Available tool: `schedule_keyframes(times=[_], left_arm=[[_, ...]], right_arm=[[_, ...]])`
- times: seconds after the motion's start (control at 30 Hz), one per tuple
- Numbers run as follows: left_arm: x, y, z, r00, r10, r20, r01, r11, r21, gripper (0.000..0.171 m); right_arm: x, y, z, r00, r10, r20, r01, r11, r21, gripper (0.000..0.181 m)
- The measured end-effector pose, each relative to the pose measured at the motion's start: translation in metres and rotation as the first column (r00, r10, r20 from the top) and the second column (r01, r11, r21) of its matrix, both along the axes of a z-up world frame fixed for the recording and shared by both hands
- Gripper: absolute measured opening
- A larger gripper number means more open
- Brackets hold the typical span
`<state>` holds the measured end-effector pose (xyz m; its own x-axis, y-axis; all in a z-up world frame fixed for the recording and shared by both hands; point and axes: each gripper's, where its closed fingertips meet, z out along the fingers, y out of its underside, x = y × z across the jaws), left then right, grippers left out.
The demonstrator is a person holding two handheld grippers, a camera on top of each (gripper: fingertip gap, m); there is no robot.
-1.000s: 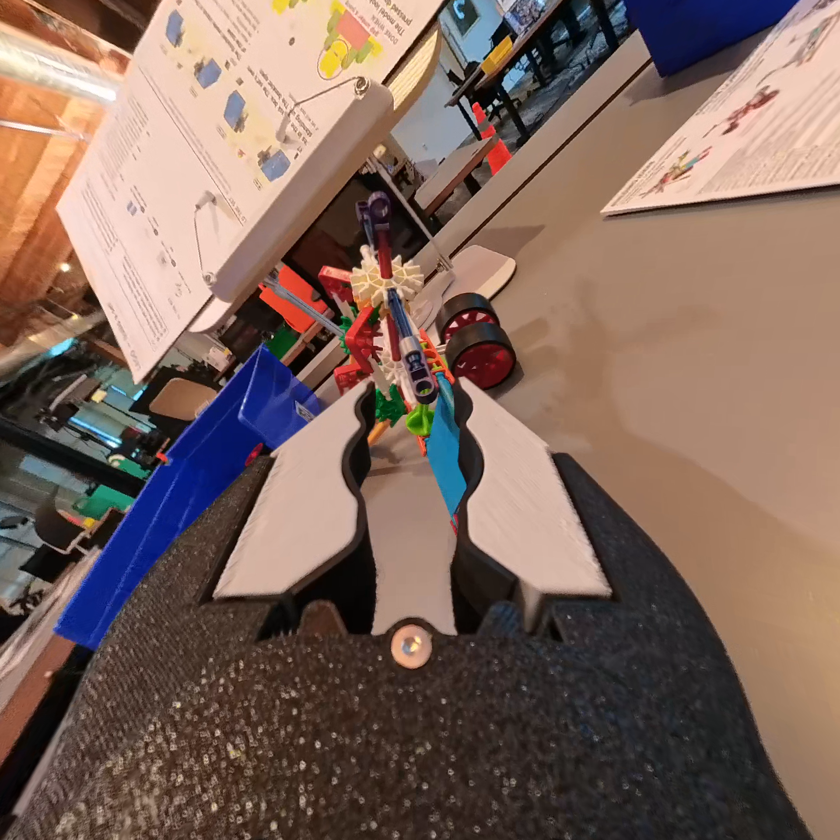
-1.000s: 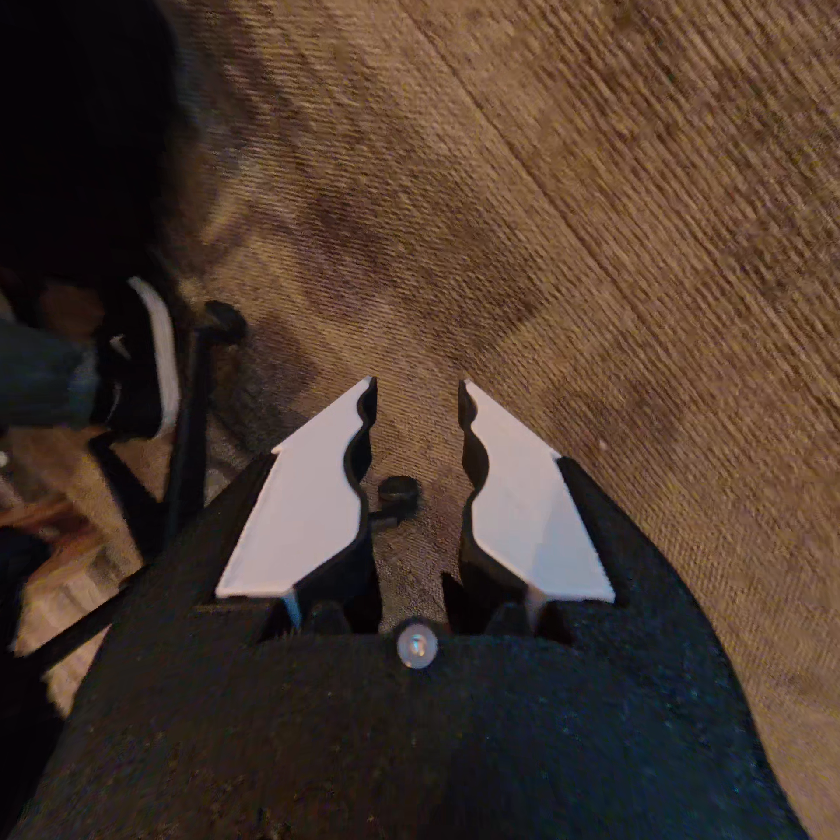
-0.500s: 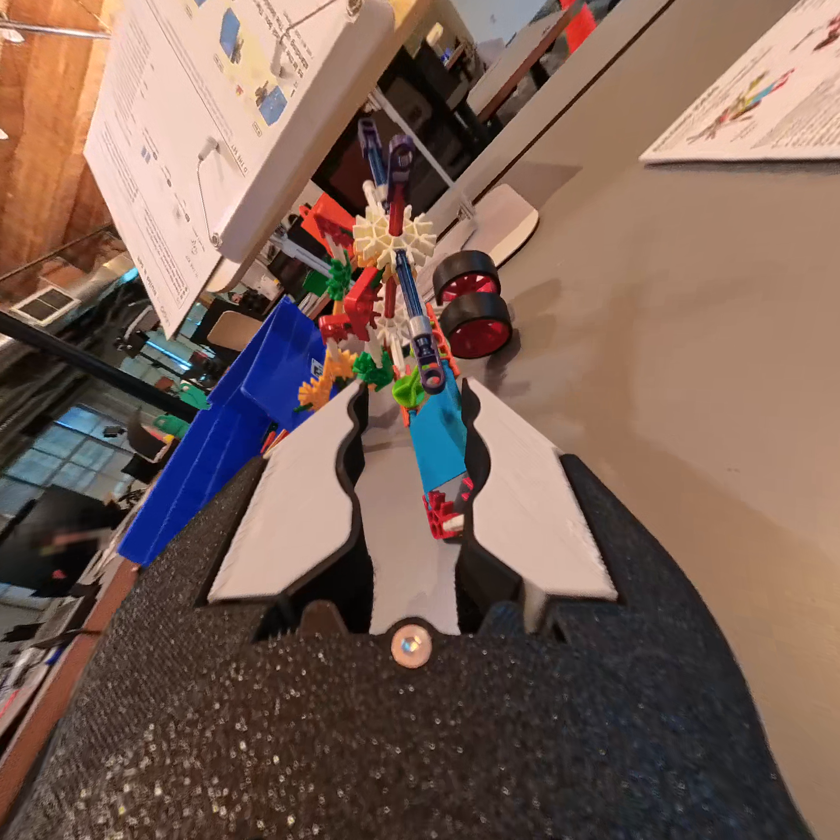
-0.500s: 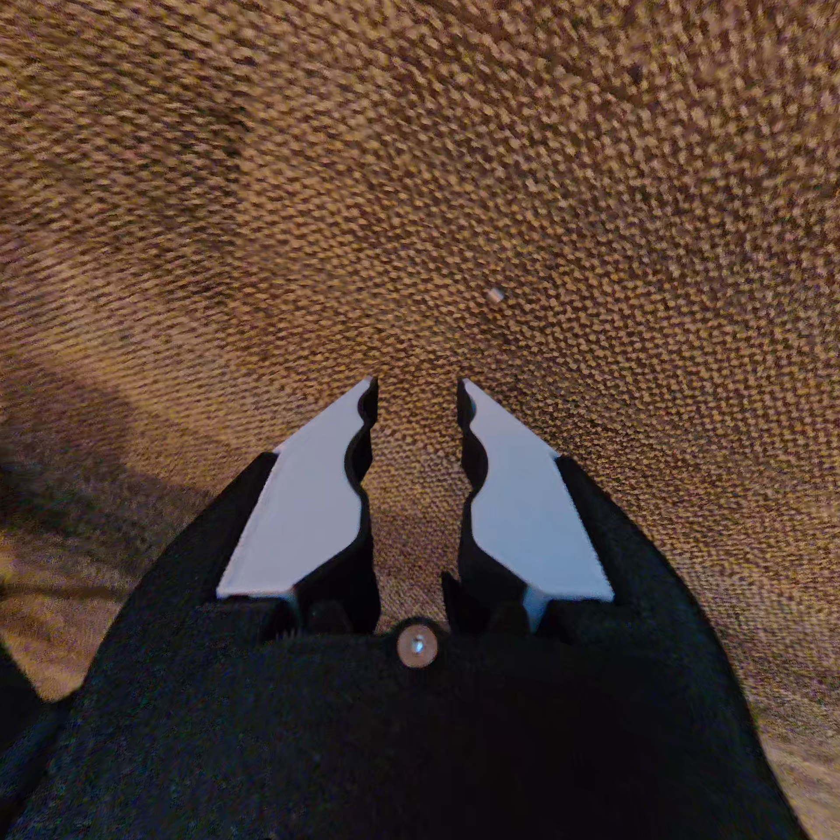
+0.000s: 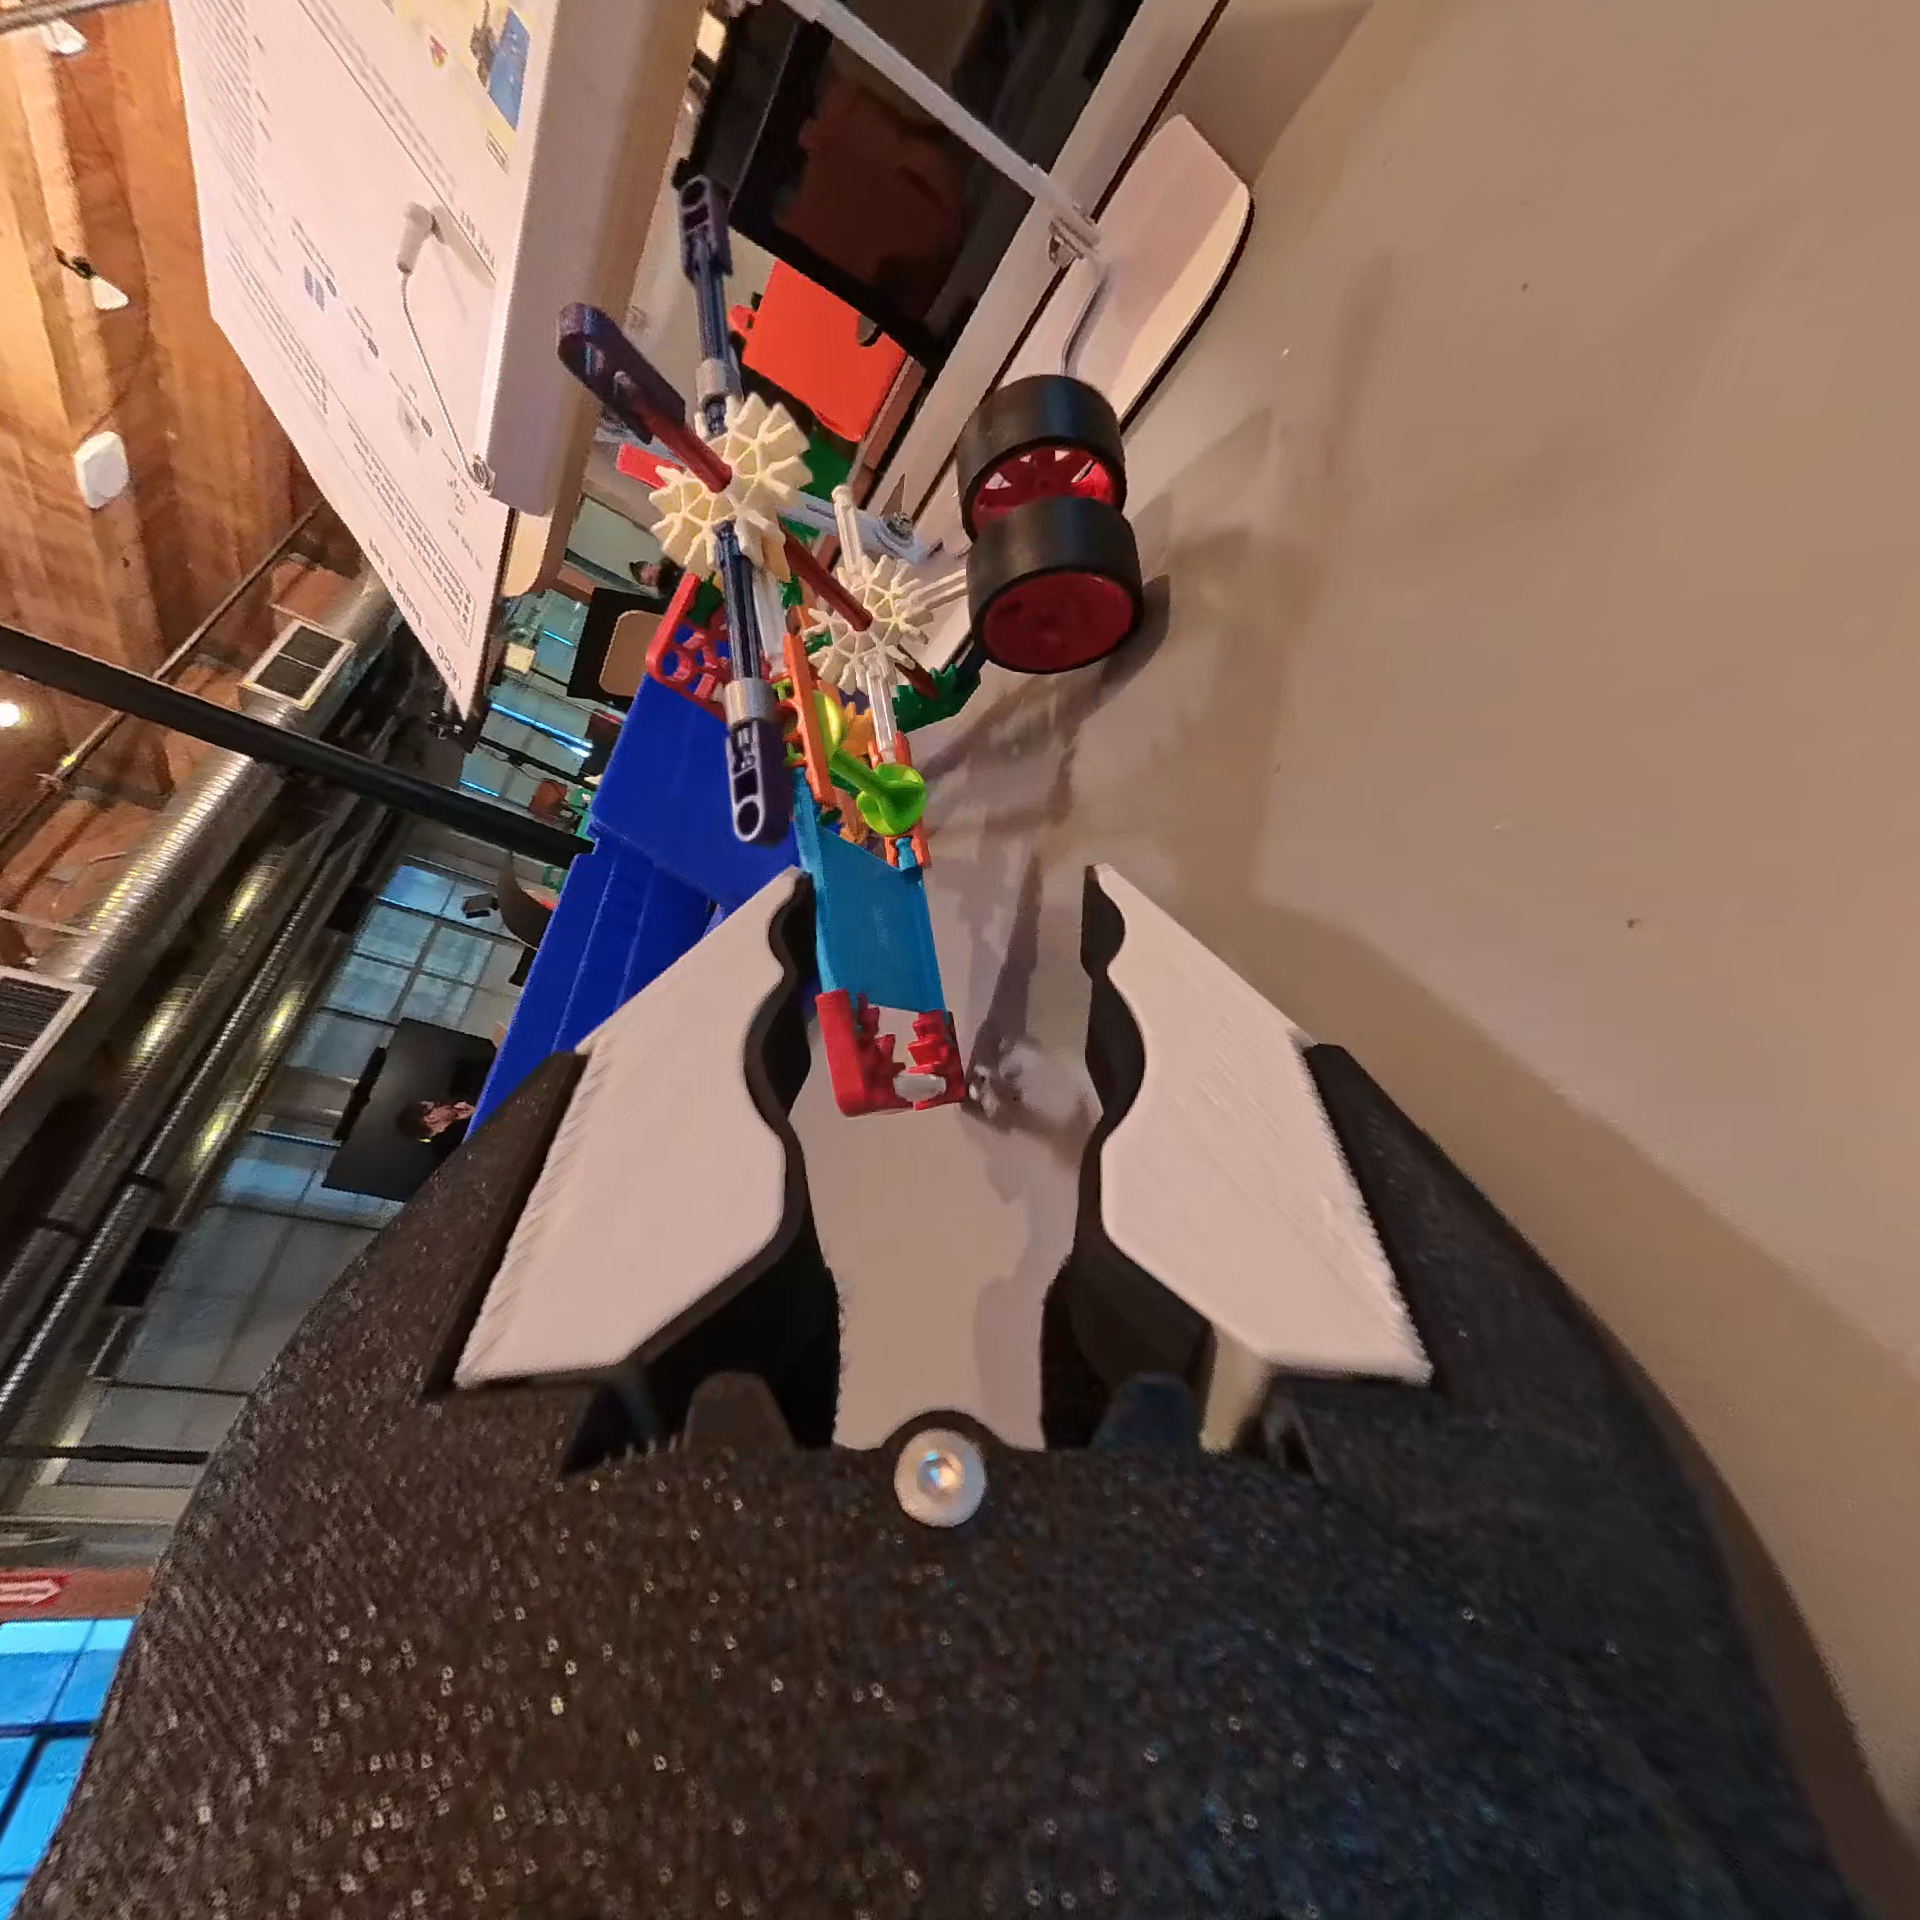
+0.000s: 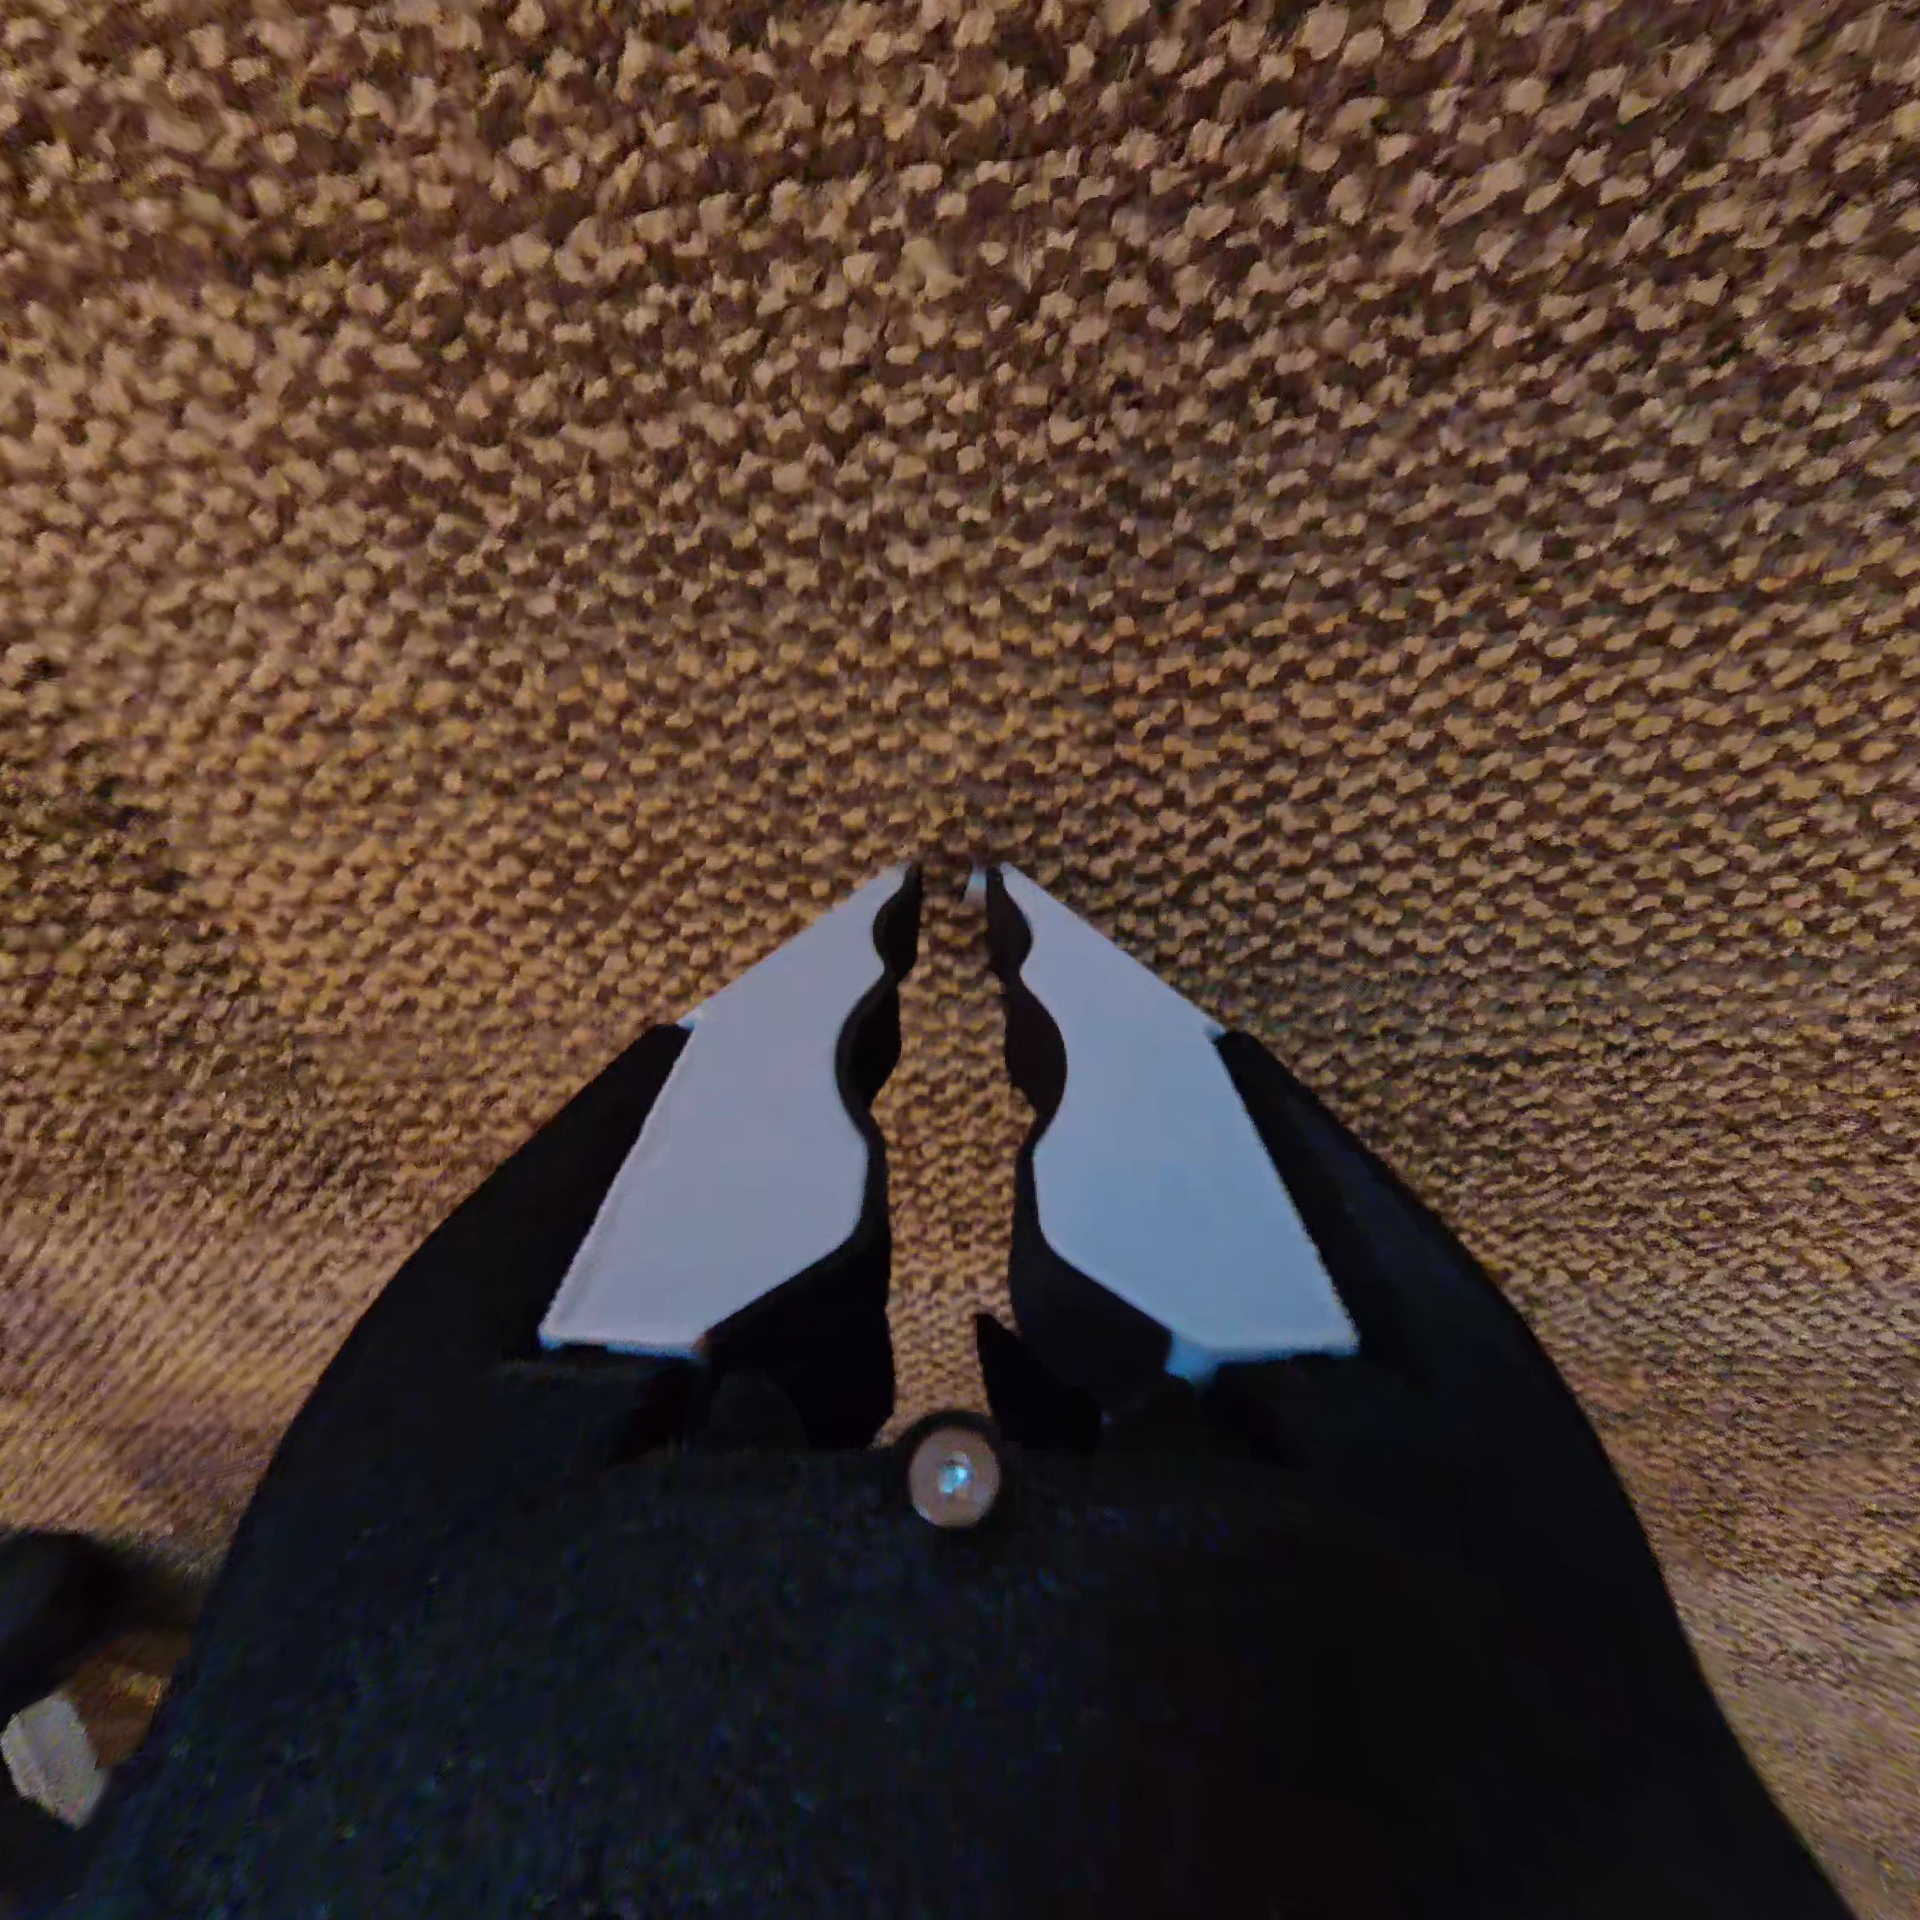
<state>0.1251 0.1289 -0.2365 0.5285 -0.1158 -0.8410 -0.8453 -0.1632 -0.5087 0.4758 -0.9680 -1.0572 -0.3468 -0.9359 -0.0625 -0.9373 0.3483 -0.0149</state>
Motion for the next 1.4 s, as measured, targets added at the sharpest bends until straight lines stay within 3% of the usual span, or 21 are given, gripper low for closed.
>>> schedule_keyframes(times=[0.17,0.3,0.47,0.57,0.63,0.7,0.77,0.83,1.0,1.13,1.2,1.4], left_arm=[[0.000,0.001,-0.001,1.000,0.011,-0.023,-0.011,1.000,-0.001,0.049],[0.002,0.000,-0.003,0.999,0.003,-0.037,-0.004,1.000,-0.004,0.044],[0.002,0.000,-0.003,0.999,-0.001,-0.036,0.001,1.000,-0.006,0.044],[0.003,0.000,-0.003,0.999,-0.004,-0.037,0.004,1.000,-0.004,0.044],[0.003,0.000,-0.003,1.000,-0.009,-0.030,0.009,1.000,-0.006,0.045],[0.003,0.000,-0.003,1.000,-0.011,-0.027,0.011,1.000,-0.009,0.045],[0.003,0.000,-0.003,0.999,-0.011,-0.030,0.011,1.000,-0.007,0.045],[0.004,-0.001,-0.003,0.999,-0.010,-0.037,0.010,1.000,-0.004,0.045],[0.004,0.000,-0.004,0.999,-0.003,-0.044,0.003,1.000,-0.007,0.043],[0.005,0.000,-0.005,0.998,-0.004,-0.059,0.004,1.000,-0.011,0.038],[0.005,0.000,-0.006,0.998,-0.005,-0.064,0.004,1.000,-0.013,0.036],[0.006,0.000,-0.007,0.998,-0.011,-0.065,0.010,1.000,-0.016,0.035]], right_arm=[[-0.019,-0.004,-0.020,0.990,-0.037,-0.138,0.035,0.999,-0.013,0.000],[-0.020,-0.003,-0.021,0.985,-0.062,-0.158,0.068,0.997,0.034,0.000],[0.014,0.022,0.012,0.983,-0.182,-0.002,0.175,0.940,0.293,0.000],[0.007,0.026,0.036,0.993,-0.120,0.016,0.107,0.928,0.356,0.000],[-0.016,0.021,0.036,0.998,-0.059,-0.017,0.062,0.944,0.323,0.002],[-0.039,0.018,0.029,0.991,-0.114,-0.067,0.130,0.938,0.320,0.019],[-0.064,0.027,0.018,0.978,-0.143,-0.149,0.188,0.919,0.346,0.057],[-0.080,0.032,0.009,0.977,-0.117,-0.180,0.172,0.927,0.332,0.065],[-0.091,0.023,-0.008,0.952,-0.205,-0.229,0.262,0.931,0.254,0.033],[-0.079,0.026,-0.016,0.951,-0.224,-0.213,0.273,0.931,0.241,0.024],[-0.084,0.020,-0.020,0.946,-0.222,-0.237,0.269,0.945,0.188,0.011],[-0.084,0.021,-0.019,0.937,-0.236,-0.259,0.295,0.930,0.217,0.010]])
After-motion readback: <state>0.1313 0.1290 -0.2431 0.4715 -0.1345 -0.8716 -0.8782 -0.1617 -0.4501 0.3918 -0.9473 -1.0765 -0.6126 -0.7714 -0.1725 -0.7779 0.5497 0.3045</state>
